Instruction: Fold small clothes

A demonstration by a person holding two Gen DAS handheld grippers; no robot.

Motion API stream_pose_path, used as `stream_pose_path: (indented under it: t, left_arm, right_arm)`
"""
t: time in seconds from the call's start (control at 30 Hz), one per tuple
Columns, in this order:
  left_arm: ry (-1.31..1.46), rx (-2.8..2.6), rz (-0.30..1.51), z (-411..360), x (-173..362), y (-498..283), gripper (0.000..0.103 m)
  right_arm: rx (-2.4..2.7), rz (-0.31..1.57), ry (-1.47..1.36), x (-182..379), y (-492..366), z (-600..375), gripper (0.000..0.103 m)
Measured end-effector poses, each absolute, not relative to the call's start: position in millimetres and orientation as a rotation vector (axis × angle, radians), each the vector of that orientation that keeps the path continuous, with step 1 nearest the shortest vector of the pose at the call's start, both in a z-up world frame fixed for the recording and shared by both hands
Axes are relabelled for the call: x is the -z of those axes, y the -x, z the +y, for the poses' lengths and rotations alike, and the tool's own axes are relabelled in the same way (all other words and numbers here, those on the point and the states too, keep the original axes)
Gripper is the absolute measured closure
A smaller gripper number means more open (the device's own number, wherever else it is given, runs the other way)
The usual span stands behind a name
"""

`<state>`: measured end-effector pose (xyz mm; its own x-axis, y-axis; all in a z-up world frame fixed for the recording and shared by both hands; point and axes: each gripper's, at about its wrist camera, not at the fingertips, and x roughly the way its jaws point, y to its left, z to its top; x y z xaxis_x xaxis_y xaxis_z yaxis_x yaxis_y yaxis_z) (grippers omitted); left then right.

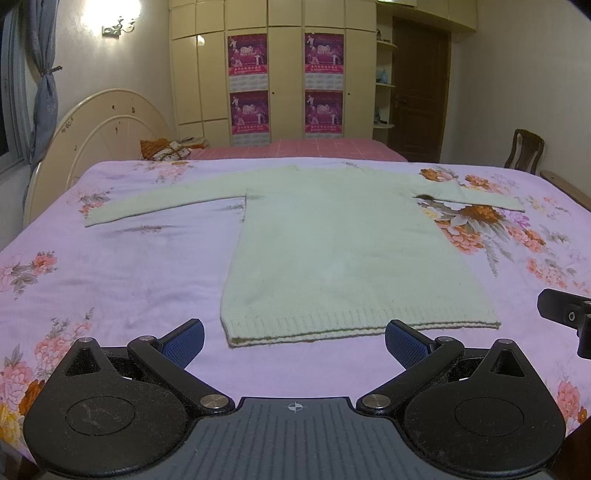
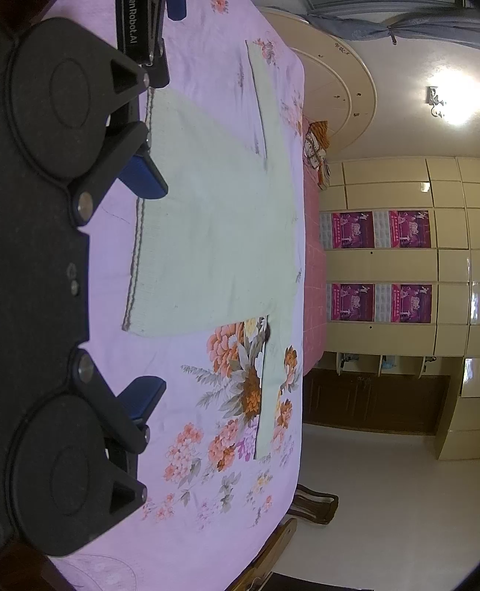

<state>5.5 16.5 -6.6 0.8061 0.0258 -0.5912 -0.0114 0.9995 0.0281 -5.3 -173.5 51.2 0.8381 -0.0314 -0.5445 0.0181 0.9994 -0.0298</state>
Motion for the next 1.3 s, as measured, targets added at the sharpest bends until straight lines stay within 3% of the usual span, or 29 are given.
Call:
stream_pose_path:
  t: [1.3]
  left_arm:
    - [-0.040, -0.023, 0.637, 22.5, 10.1, -12.2, 0.000]
  right_arm:
    - [0.014, 0.585, 0.038, -47.2, -1.8, -167.6, 0.001]
